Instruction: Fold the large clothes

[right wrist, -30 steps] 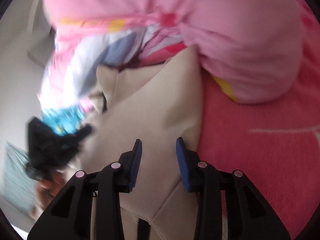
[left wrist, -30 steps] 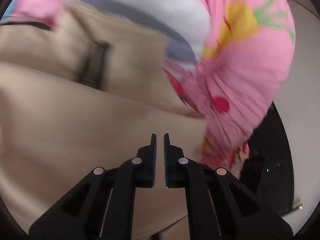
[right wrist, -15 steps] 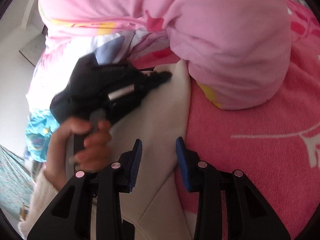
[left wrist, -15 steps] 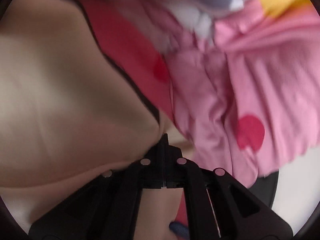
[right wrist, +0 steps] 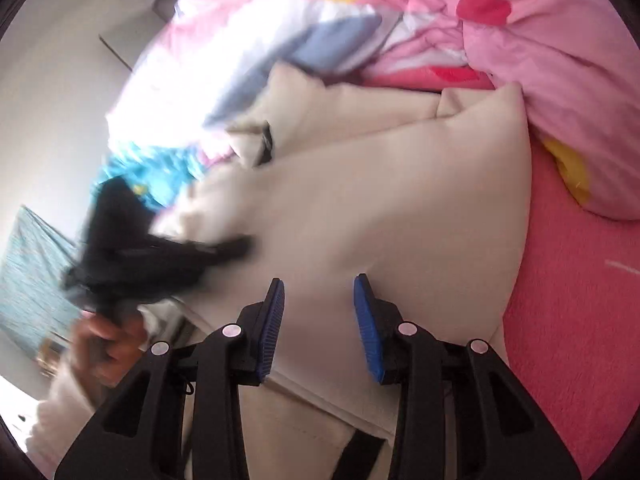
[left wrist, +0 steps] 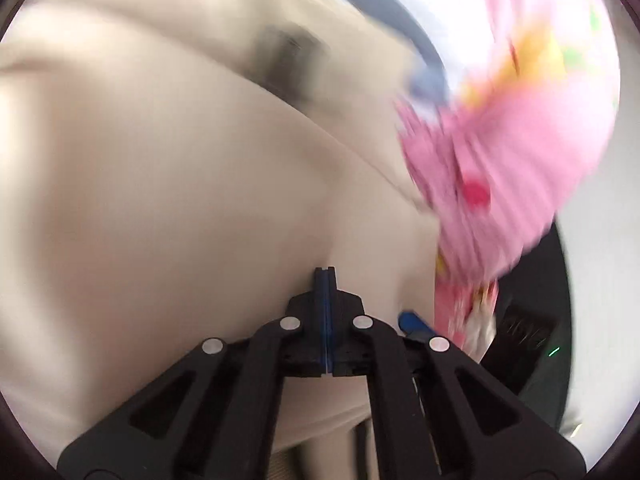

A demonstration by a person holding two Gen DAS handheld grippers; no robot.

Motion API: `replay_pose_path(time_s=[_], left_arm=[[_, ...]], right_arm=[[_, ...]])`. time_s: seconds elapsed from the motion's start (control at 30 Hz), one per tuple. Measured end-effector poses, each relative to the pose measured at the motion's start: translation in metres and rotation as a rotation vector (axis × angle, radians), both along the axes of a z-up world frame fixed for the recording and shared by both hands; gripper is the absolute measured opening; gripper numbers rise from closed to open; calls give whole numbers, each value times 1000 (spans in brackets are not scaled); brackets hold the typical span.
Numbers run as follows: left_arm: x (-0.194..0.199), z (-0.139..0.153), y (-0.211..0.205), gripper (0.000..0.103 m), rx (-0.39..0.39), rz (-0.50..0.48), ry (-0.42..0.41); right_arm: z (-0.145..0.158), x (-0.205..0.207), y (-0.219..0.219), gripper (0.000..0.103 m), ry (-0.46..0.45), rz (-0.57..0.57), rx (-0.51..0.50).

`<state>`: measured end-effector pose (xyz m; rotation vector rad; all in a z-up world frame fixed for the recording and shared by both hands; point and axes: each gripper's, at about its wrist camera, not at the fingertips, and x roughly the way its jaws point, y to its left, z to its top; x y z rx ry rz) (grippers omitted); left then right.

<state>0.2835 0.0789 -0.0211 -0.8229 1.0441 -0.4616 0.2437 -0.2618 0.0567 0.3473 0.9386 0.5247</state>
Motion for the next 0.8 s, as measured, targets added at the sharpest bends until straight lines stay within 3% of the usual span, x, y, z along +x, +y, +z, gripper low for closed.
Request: replay_pose_path(time_s=[0.07, 0.13, 0.17, 0.2, 0.23, 0.27, 0.33, 0.43, 0.5, 0.53, 0.6, 0.67, 0.73, 0.77, 0.8], left_arm=[[-16, -4, 56, 2, 7, 159, 2], [-26, -10, 109, 2, -85, 297, 27], [-35, -12, 135, 2, -90, 384, 59], [-41, -14, 142, 2, -93, 429, 61], [-46, -17, 157, 2, -148, 450, 58], [-47, -18, 160, 2, -159, 439, 64], [-49, -7, 152, 2, -65, 420, 45], [-52, 30, 127, 5, 209, 343, -58], [-45, 41, 106, 17, 246, 264, -138], [-40, 41, 103, 17, 252, 244, -145], [-24, 30, 115, 15, 268, 277, -79], [-14, 1, 145, 2, 108, 355, 3], [-16, -20, 162, 3, -116, 412, 38], [-24, -21, 166, 2, -162, 436, 40], [-32, -17, 167, 2, -144, 458, 34]], right_arm=[[3, 0, 3, 35, -13, -9, -41], [3, 3, 4, 32, -14, -18, -77], [1, 3, 3, 32, -17, -22, -89], [2, 3, 5, 32, -20, -22, -100], [3, 3, 6, 32, -21, -24, -111], [1, 0, 5, 32, -24, -24, -118], [2, 0, 7, 32, -29, -26, -137], [3, 0, 12, 32, -43, -29, -169], [4, -1, 15, 32, -54, -29, -191], [4, -2, 15, 32, -57, -29, -196], [4, -2, 16, 32, -62, -29, -202], [4, -1, 16, 33, -65, -28, -203], [4, -1, 16, 33, -65, -26, -205], [4, -1, 16, 33, -67, -25, -205], [4, 0, 16, 33, -66, -25, -204]])
